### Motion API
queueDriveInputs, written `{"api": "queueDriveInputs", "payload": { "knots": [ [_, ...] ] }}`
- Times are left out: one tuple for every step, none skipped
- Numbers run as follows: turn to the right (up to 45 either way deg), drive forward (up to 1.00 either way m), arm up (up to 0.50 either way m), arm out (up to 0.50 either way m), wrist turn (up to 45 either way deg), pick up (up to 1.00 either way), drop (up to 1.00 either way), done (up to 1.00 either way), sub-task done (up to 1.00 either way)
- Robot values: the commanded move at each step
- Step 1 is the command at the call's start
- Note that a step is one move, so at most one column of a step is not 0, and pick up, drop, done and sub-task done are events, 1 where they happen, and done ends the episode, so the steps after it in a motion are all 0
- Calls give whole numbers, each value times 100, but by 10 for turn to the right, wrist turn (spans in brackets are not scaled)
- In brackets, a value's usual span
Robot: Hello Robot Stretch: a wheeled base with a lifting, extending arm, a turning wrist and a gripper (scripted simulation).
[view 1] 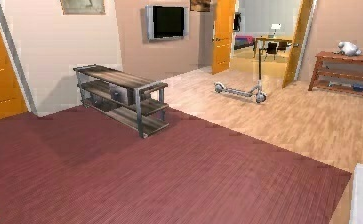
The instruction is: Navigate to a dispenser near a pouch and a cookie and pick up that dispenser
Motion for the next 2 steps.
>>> {"api": "queueDriveInputs", "payload": {
  "knots": [
    [0, 0, 0, 0, 0, 100, 0, 0, 0],
    [0, 0, 0, 0, 0, 0, 0, 100, 0]
  ]
}}
